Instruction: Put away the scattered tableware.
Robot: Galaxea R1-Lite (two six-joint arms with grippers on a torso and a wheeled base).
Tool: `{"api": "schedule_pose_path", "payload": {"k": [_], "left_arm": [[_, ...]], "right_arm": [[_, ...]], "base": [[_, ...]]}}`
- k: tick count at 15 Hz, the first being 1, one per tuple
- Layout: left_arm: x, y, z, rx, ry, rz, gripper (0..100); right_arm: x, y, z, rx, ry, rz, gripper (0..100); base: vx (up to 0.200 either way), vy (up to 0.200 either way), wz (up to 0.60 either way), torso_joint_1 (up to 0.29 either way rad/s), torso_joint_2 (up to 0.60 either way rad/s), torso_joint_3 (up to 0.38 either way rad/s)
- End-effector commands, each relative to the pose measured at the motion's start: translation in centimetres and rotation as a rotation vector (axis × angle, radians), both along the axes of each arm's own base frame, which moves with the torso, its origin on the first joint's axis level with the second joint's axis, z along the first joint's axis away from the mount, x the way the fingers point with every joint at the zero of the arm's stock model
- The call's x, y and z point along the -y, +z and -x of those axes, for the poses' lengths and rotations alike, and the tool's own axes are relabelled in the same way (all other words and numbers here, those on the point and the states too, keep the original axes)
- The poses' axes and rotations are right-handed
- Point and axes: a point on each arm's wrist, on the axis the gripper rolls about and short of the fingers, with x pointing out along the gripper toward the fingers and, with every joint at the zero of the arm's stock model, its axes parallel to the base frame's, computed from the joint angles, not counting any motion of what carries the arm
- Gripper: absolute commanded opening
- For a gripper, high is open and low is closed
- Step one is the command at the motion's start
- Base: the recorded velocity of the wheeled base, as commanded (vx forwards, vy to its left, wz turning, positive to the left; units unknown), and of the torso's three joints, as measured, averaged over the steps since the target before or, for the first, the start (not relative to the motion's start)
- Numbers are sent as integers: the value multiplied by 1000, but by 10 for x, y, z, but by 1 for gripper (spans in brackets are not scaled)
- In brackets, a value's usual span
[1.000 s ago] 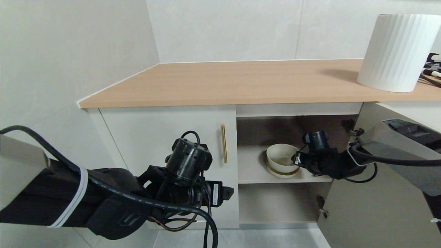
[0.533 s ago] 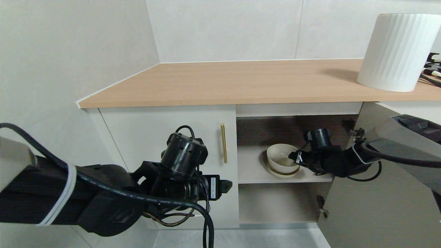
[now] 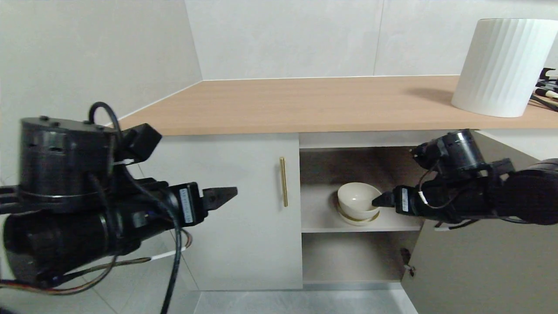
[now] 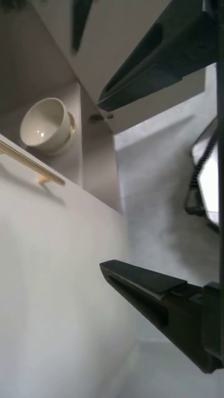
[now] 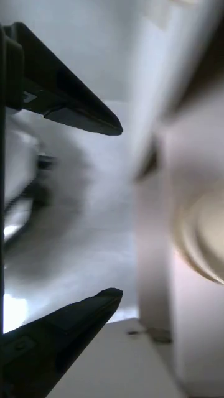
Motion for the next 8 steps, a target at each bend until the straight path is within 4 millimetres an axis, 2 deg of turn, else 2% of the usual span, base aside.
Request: {"api": "schedule_pose_path", "payload": {"k": [1,2,3,6,8], "left_arm": [[-33,12,47,47,17,26,100],[-42,4,57,35,20,28,100],[-44,4,59,38,14,32,100],[-42,6,58,40,11,34,100],[-40,-3,53,4,10,16,100]], "right_arm": [[17,30,73,52,84,-24,100],[24,25,89,39,95,-31,100],[26,19,95,27,100,-21,100],[23,20,99,28,123,-26,100],[20,18,100,21,140,-19,100]], "base": [[0,0,0,0,0,0],[0,0,0,0,0,0],[0,0,0,0,0,0],[0,0,0,0,0,0],[-200,0,0,7,0,2]]}}
